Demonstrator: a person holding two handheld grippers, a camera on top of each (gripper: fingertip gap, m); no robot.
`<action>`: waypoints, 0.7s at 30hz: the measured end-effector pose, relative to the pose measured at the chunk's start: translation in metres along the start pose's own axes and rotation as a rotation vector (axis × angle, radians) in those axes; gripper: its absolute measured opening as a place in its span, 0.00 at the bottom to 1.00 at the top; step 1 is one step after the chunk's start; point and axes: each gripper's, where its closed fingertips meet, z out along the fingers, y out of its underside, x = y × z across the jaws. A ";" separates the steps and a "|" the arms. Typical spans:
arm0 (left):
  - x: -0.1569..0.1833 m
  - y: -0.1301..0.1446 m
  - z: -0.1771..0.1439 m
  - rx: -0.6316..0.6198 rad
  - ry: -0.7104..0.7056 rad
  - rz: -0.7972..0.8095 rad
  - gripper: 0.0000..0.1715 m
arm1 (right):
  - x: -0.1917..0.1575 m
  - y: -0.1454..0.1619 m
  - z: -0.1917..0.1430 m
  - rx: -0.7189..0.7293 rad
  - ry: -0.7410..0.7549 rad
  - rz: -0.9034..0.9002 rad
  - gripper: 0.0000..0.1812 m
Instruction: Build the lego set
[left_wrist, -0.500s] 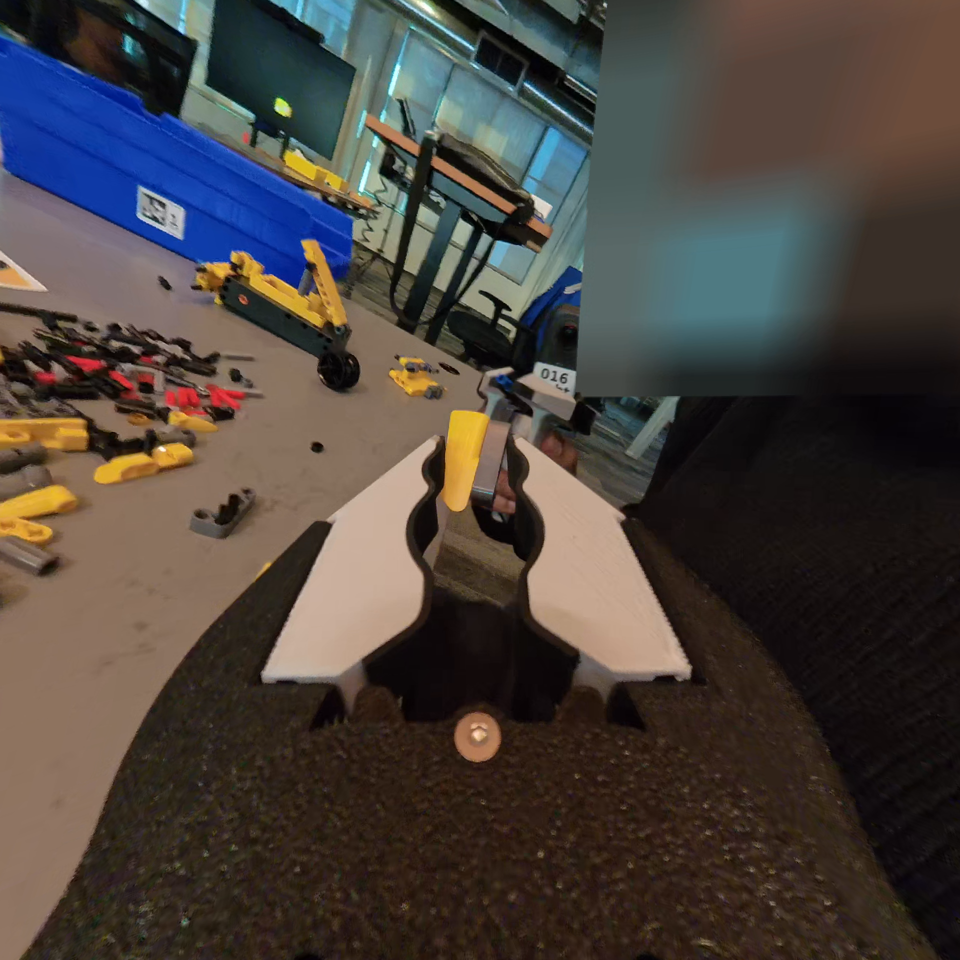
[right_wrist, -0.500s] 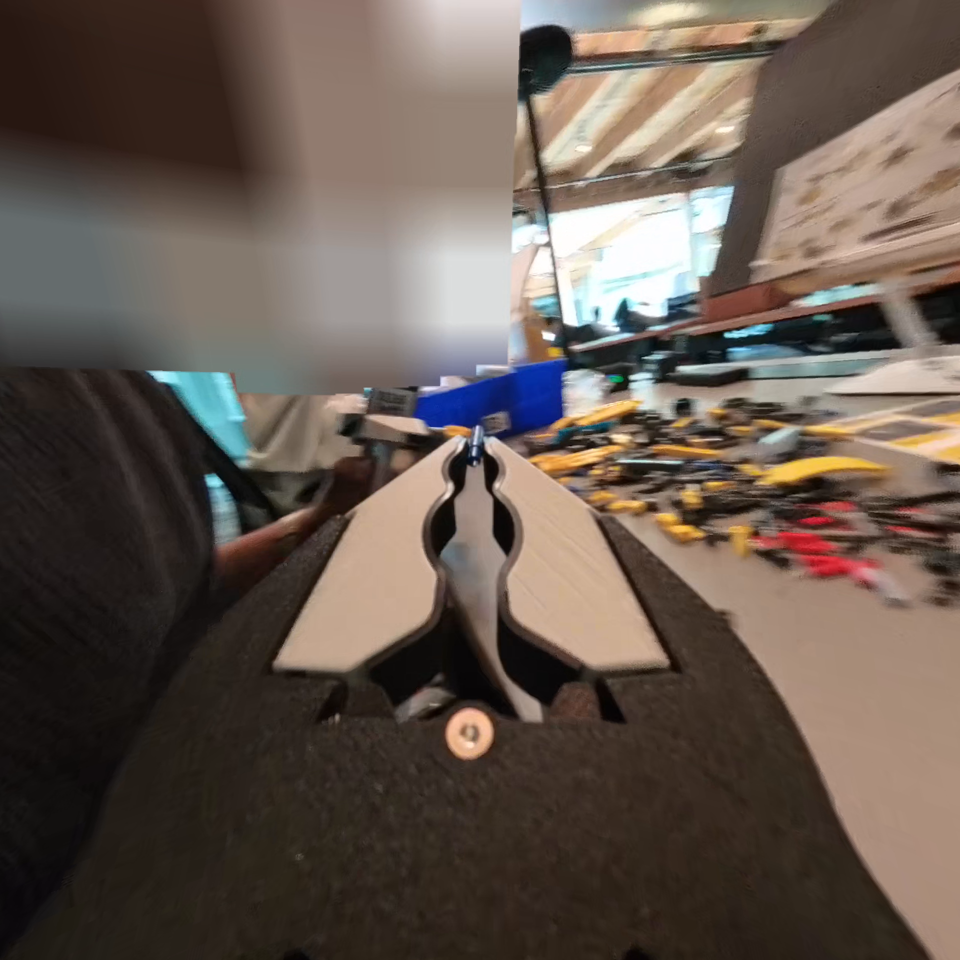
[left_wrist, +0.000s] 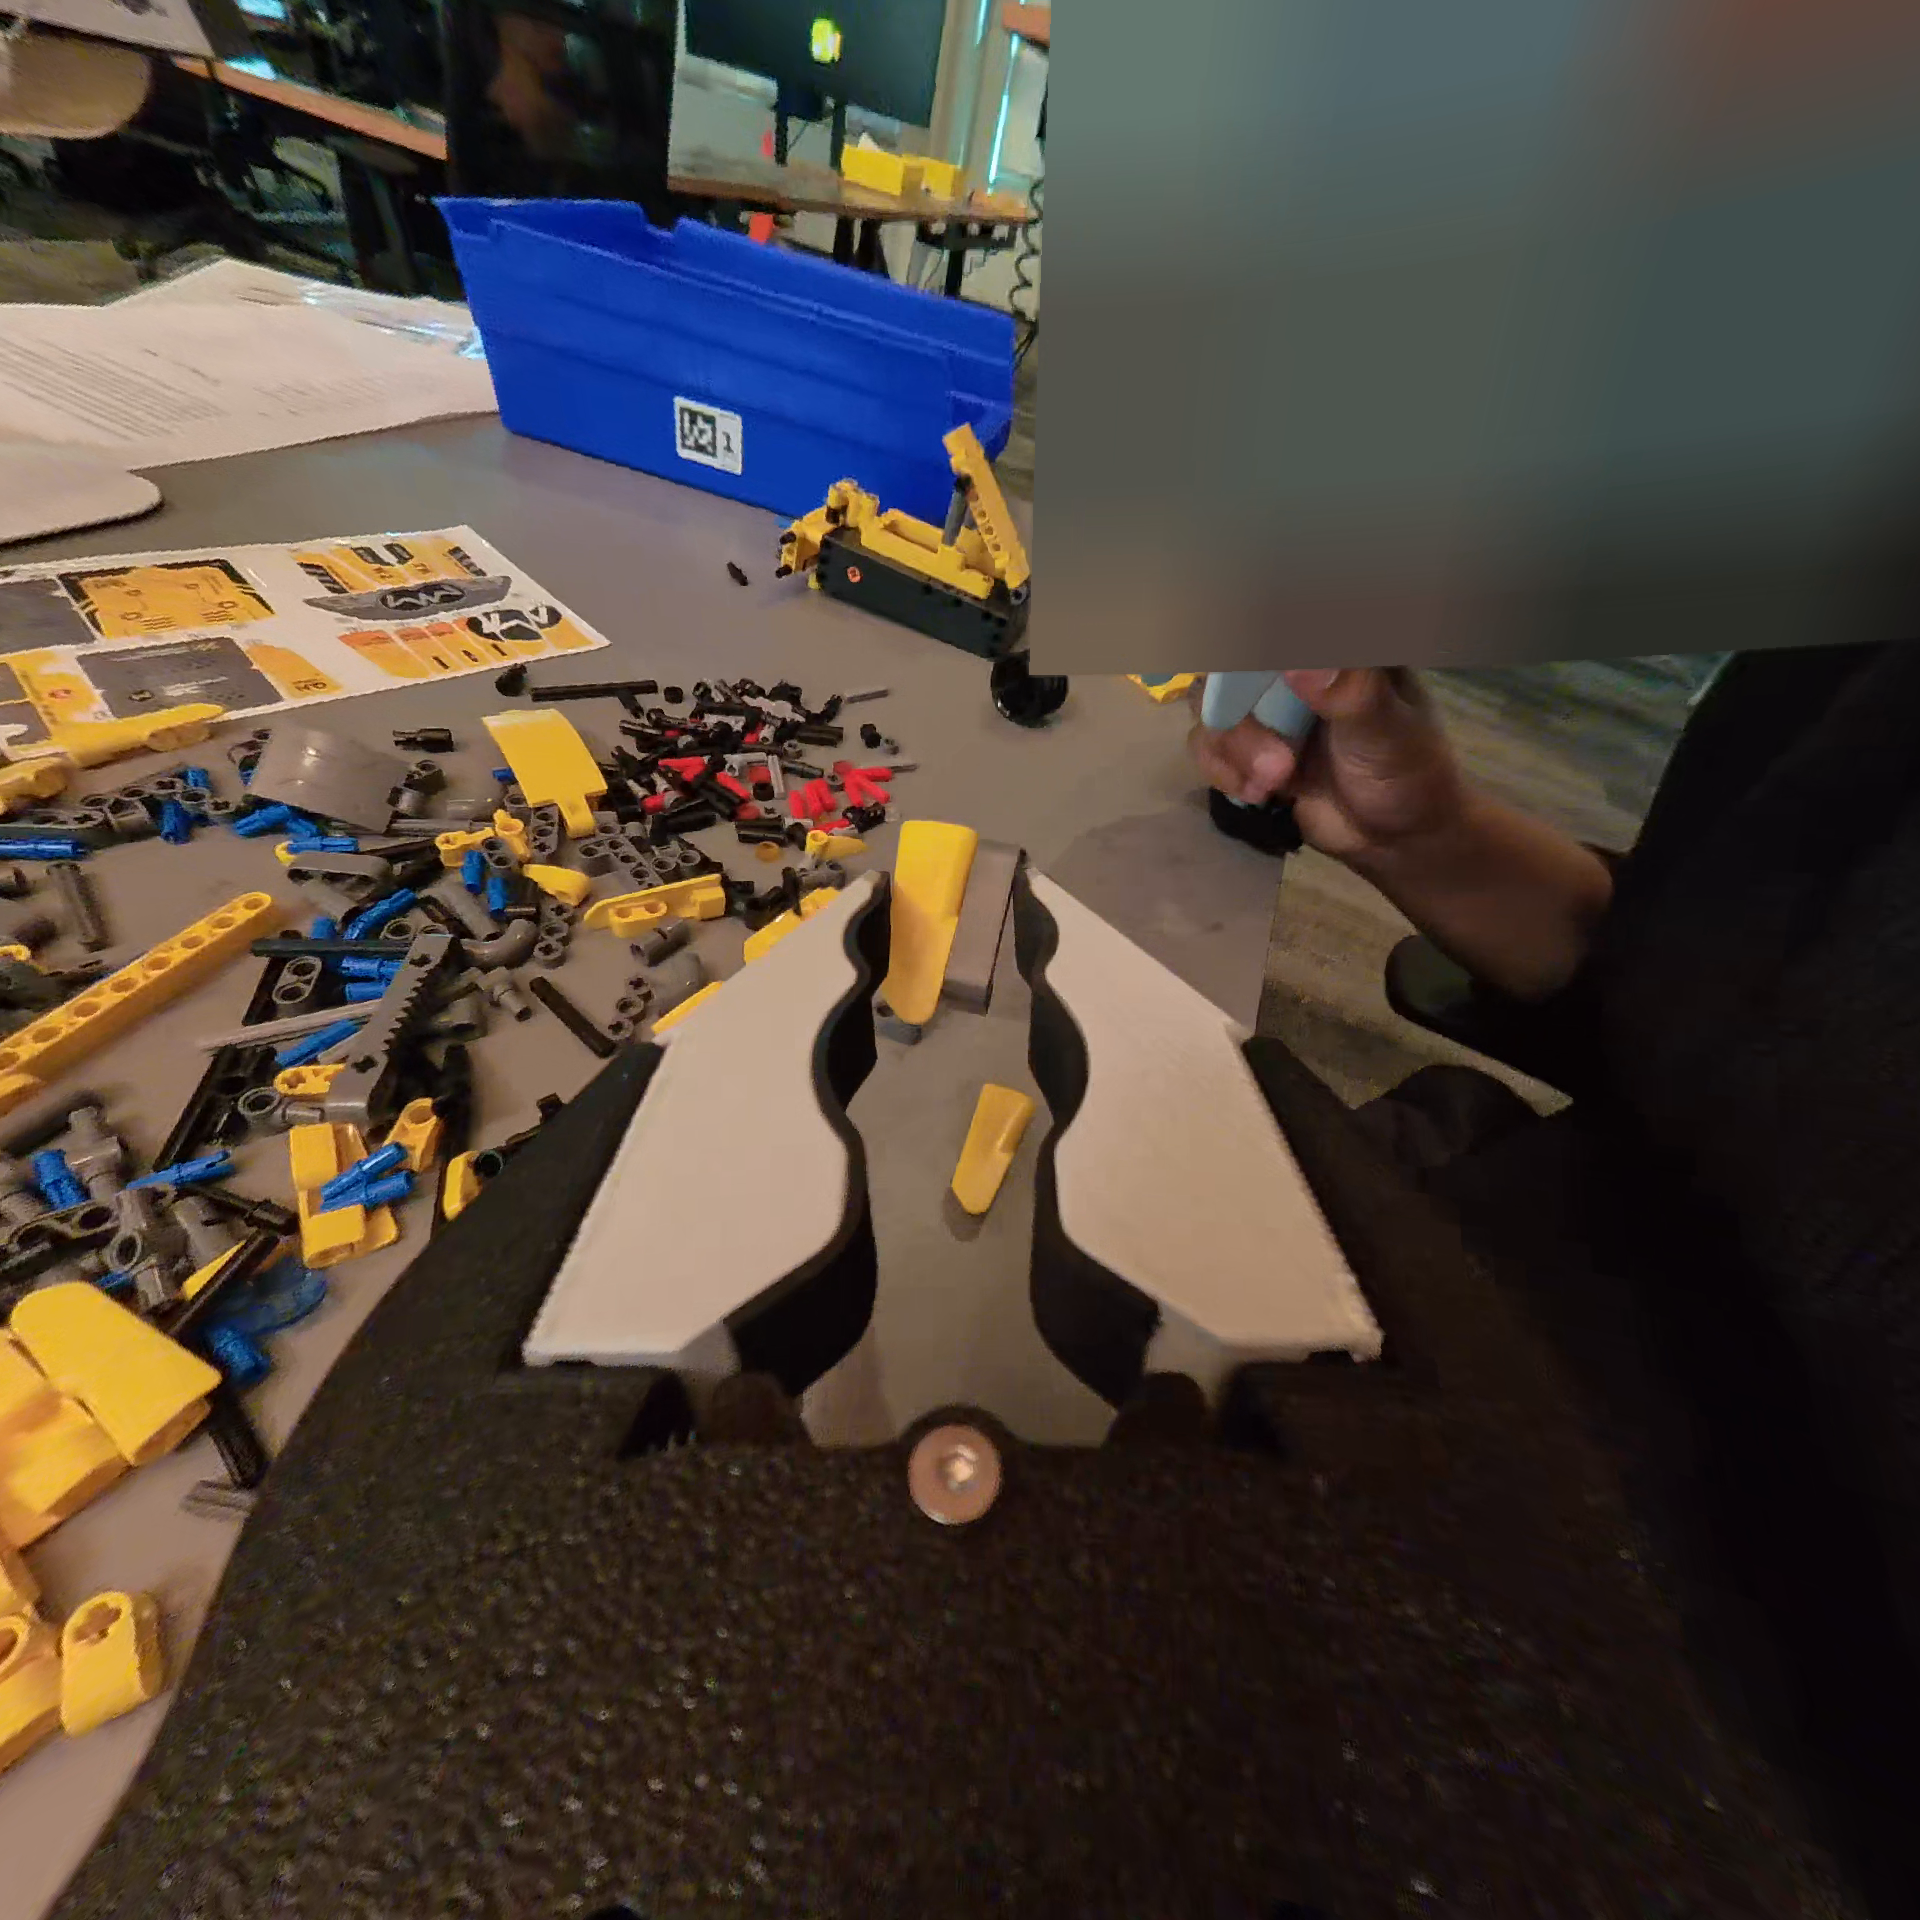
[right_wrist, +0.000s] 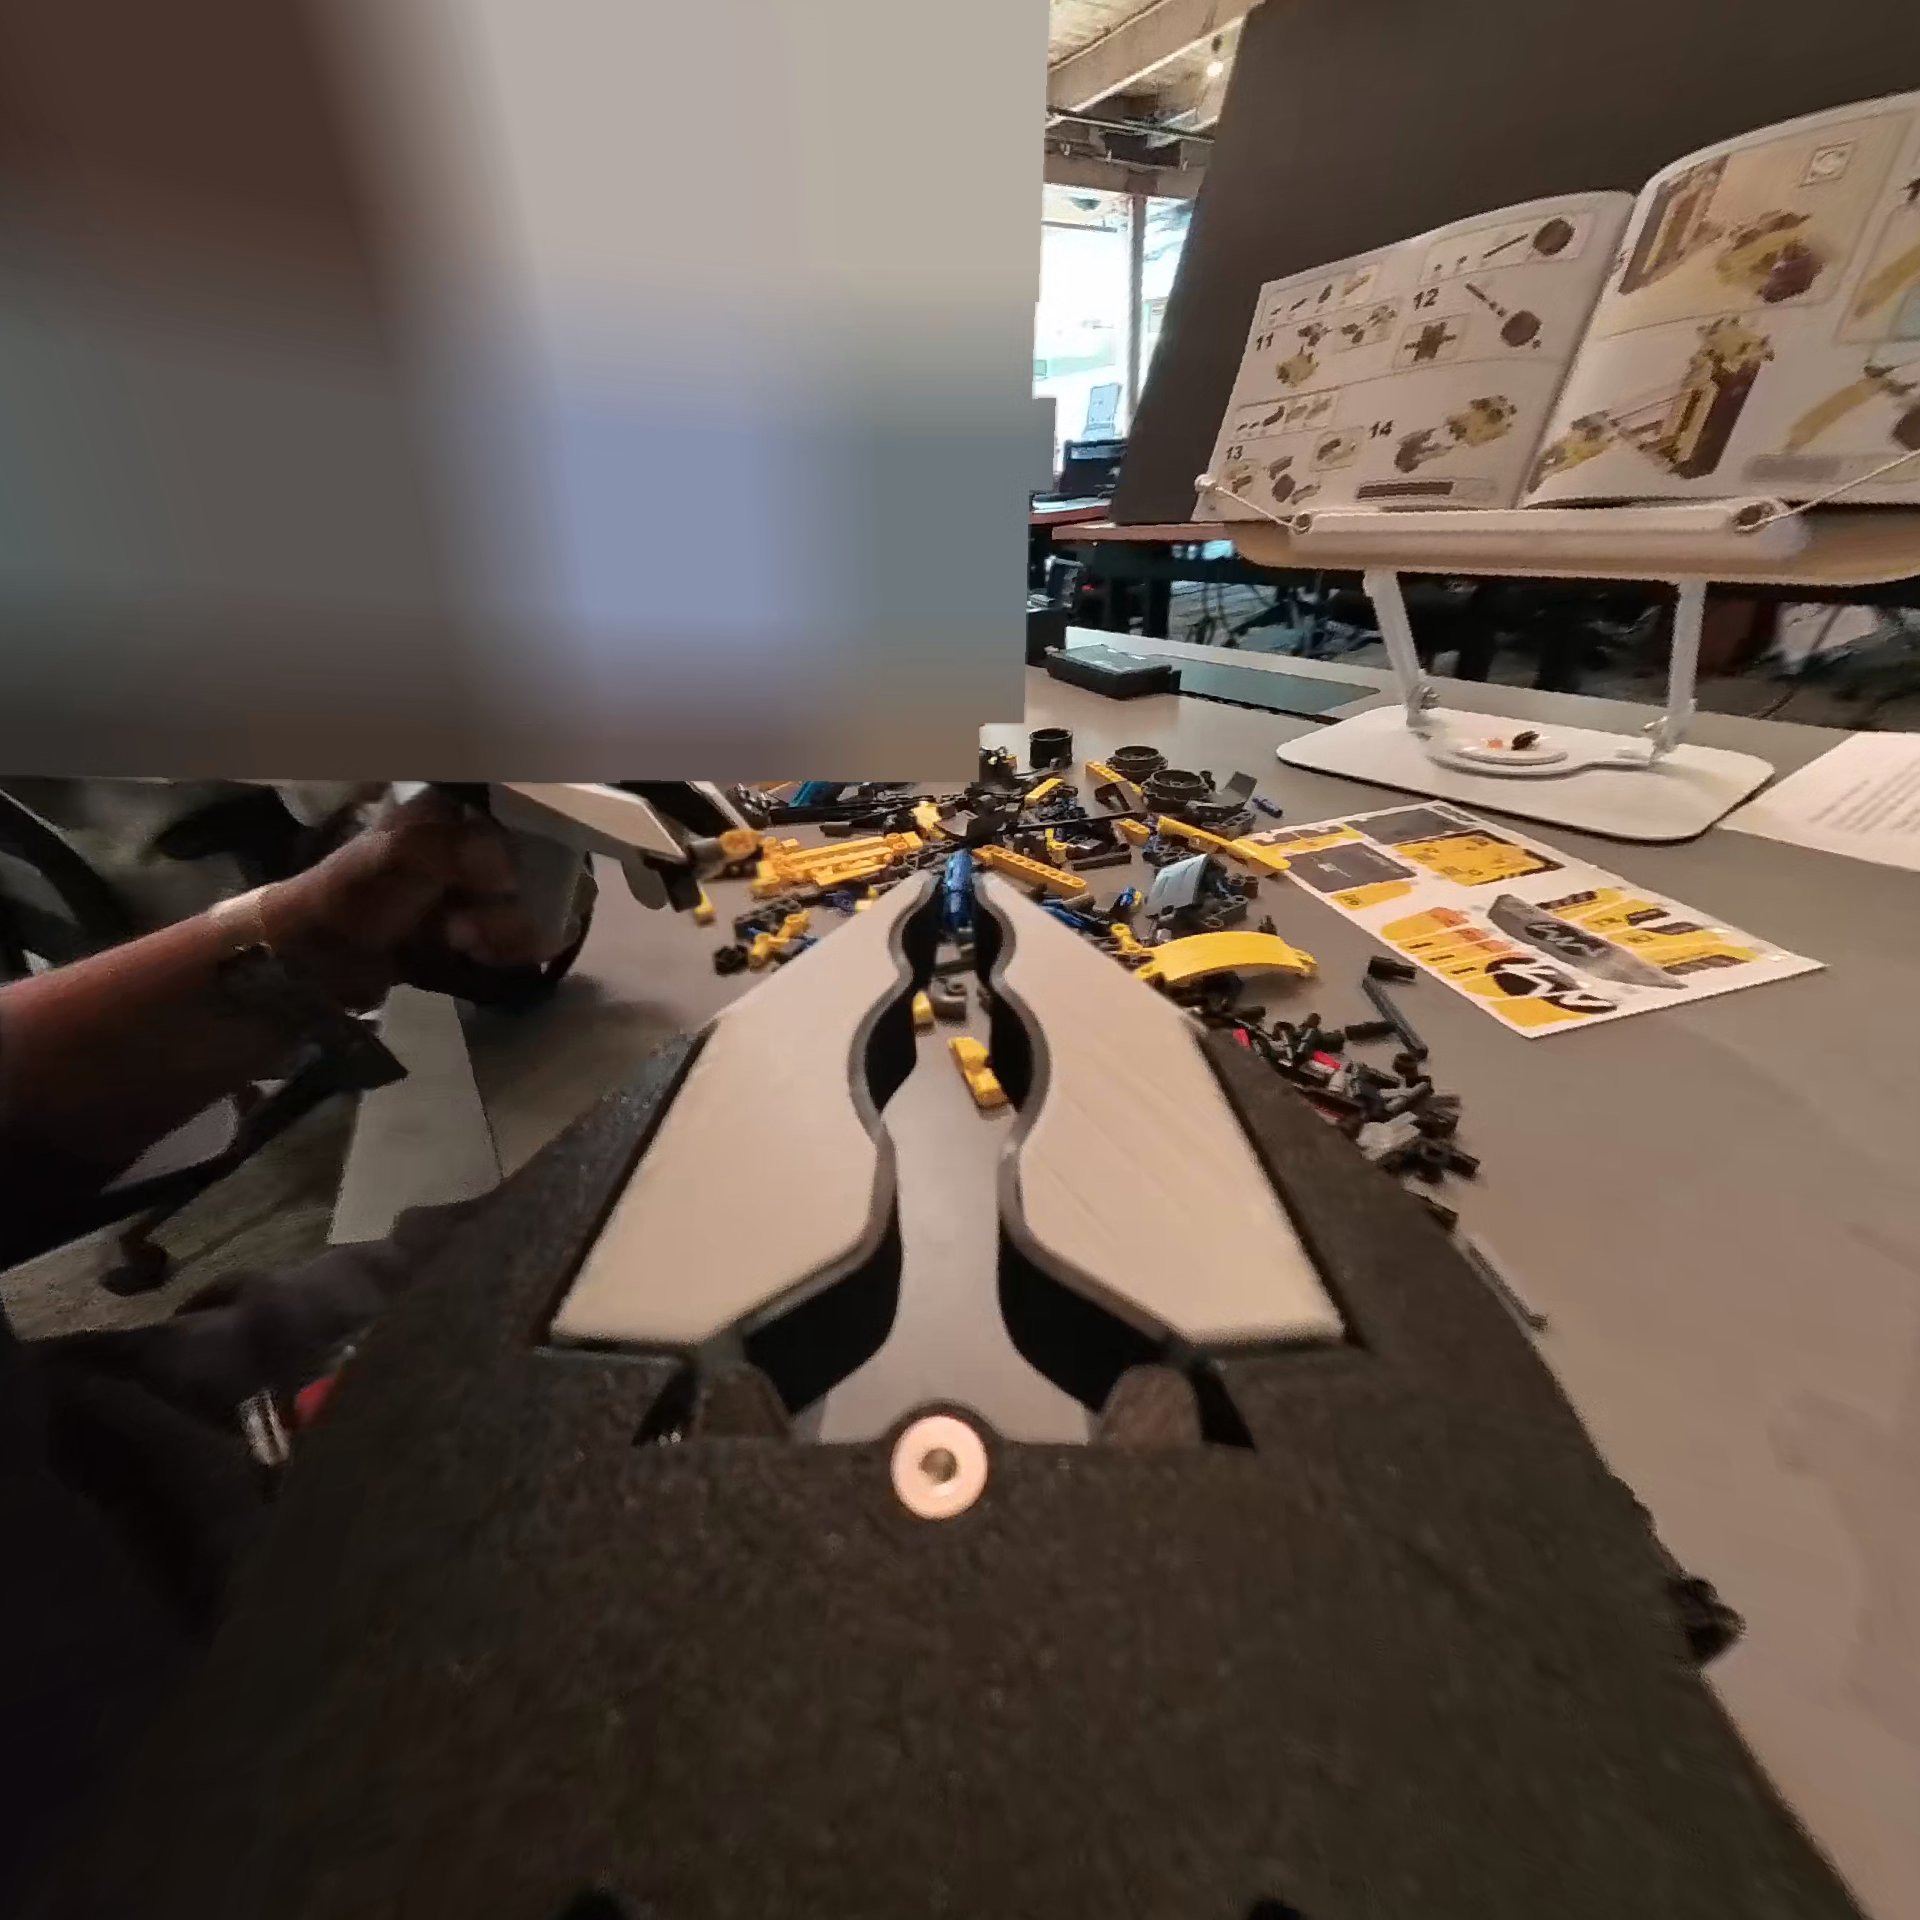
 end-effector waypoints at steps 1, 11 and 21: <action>-0.001 -0.002 -0.002 0.018 0.006 -0.015 0.13 | 0.001 0.000 0.000 0.002 -0.012 0.023 0.03; -0.009 -0.007 -0.007 0.068 0.029 -0.111 0.13 | 0.011 -0.003 0.001 0.031 -0.033 0.121 0.03; -0.011 -0.008 -0.008 0.080 0.022 -0.126 0.13 | 0.008 -0.006 -0.001 0.052 -0.054 0.122 0.03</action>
